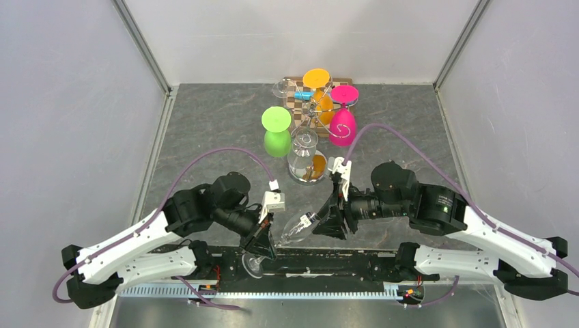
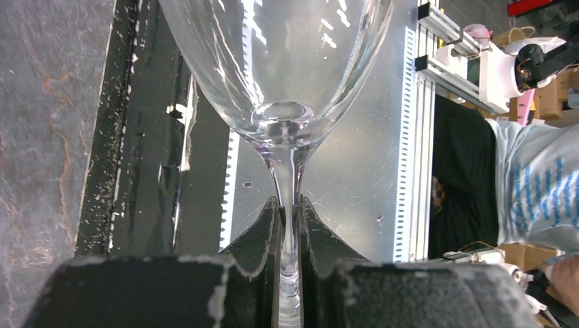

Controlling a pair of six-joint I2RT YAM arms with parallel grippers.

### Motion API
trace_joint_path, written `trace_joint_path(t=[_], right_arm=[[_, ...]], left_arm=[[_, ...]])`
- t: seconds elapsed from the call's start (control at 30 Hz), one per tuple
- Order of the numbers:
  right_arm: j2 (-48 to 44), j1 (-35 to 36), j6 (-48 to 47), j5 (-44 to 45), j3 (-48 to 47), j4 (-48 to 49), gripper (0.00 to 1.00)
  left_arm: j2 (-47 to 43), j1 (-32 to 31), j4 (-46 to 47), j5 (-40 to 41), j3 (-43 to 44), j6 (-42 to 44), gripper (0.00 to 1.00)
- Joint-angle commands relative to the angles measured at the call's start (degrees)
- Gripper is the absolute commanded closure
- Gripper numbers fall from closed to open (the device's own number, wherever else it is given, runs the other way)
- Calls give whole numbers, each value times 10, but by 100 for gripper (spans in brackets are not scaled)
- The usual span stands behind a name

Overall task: Take the wine glass off the wine glass rack
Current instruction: Place the wine glass at the center of the board.

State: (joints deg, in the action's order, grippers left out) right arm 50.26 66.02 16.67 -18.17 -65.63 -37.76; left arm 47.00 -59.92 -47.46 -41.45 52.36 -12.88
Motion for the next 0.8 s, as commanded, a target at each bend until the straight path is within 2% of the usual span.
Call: trace_joint_path(t=[0.0,0.3,0.63,0.77], right_arm=[[3,-3,-18,-27,-41,0,57],[13,-5,-58,-67,-93,-17,63],[37,-5,-82,-102,-99,-33,65],[44,-5,-85,-111,-106,-36,69]], left_arm=[[-1,-4,30,-10,41,59,98],[-5,-5,26,-14,37,91,98],[-23,-7,34,-14,36,112,98],[-22,-7,33,-18,37,120,98]])
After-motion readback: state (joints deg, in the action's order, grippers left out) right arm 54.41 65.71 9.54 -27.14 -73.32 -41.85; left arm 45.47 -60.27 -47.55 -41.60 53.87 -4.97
